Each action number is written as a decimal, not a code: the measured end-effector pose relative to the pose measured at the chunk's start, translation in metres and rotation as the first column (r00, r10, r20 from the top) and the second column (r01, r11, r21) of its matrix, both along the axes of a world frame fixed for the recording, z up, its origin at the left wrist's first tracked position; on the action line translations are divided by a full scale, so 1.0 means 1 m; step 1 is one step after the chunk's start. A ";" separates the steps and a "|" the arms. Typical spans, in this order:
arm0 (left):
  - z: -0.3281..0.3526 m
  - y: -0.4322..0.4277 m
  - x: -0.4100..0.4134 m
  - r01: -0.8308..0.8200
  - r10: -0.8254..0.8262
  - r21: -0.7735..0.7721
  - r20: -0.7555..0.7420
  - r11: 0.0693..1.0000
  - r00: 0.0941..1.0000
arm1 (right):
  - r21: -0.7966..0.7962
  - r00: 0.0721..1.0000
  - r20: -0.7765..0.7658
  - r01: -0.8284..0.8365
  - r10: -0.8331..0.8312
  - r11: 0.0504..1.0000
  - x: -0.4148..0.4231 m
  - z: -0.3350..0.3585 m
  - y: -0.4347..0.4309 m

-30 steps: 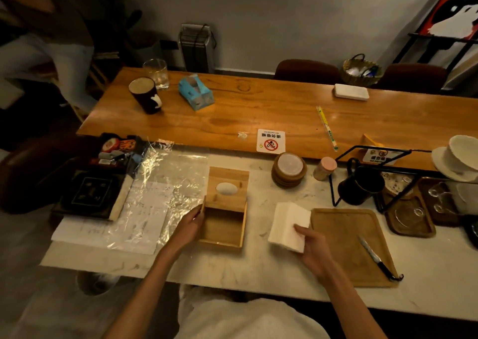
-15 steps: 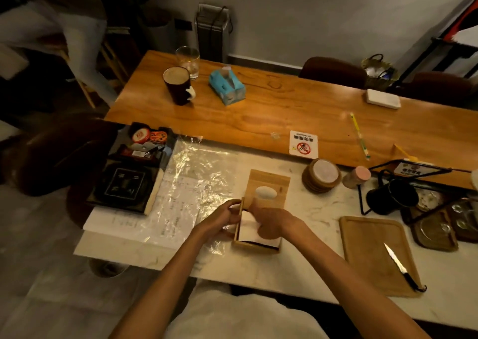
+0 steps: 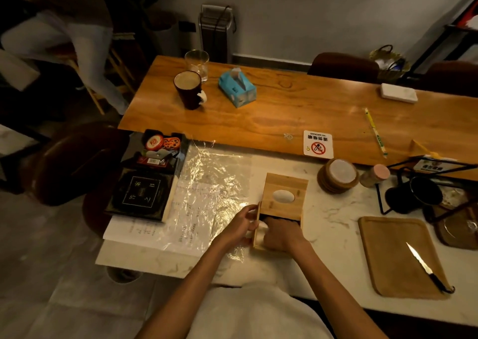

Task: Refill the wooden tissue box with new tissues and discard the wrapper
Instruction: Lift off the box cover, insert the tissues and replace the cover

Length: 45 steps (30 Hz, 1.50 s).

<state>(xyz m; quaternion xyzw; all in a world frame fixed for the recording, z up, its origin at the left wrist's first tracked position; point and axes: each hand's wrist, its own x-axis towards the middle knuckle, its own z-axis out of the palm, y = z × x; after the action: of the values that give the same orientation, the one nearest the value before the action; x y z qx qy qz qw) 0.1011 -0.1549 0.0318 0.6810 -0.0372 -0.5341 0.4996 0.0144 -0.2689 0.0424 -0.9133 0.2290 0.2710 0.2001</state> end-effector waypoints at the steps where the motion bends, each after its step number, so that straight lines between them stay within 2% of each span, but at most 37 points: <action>1: 0.000 0.000 0.000 0.003 -0.003 -0.002 0.001 1.000 1.000 | 0.023 1.000 0.009 0.010 -0.010 1.000 0.000 0.001 0.000; 5: 0.001 0.000 0.001 0.006 -0.006 -0.005 -0.025 1.000 1.000 | 0.103 0.996 0.007 0.087 -0.088 0.991 0.001 0.001 -0.002; 10: 0.002 0.000 0.000 -0.005 0.005 -0.016 -0.040 1.000 0.999 | -0.034 0.987 -0.006 0.157 -0.158 0.987 0.003 -0.006 0.007; 13: 0.003 0.001 -0.001 -0.026 0.025 -0.017 -0.063 1.000 0.998 | -0.135 0.994 -0.012 0.109 -0.112 0.985 -0.002 -0.010 0.011; 17: 0.005 0.002 -0.002 -0.032 0.031 -0.020 -0.063 0.999 0.998 | -0.174 0.999 -0.039 0.017 -0.024 0.985 -0.007 -0.012 0.009; 22: 0.003 0.002 -0.003 -0.034 0.033 -0.015 -0.051 0.999 0.998 | -0.111 0.998 -0.036 0.053 -0.057 0.992 -0.008 -0.012 0.003; 33: 0.003 0.003 -0.004 -0.023 0.023 0.001 -0.009 1.000 1.000 | -0.013 1.000 -0.003 0.018 -0.019 1.000 -0.011 -0.016 0.006; 37: 0.002 0.003 -0.006 -0.028 0.028 -0.006 0.015 1.000 0.999 | -0.040 0.987 0.147 0.077 -0.070 0.996 -0.011 -0.013 0.009; 42: 0.005 0.004 -0.010 -0.047 0.048 -0.009 0.011 0.999 0.999 | -0.157 0.957 0.288 0.085 -0.036 0.984 -0.030 -0.019 0.021; 45: 0.004 0.003 -0.009 -0.061 0.061 -0.002 0.015 0.998 0.998 | -0.195 0.964 0.265 0.063 -0.009 0.979 -0.045 -0.021 0.030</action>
<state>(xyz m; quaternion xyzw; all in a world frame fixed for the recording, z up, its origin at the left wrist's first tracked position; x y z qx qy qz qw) 0.0921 -0.1515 0.0360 0.6855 -0.0205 -0.5135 0.5158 -0.0311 -0.2393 0.0218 -0.9523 0.2434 0.1193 0.1401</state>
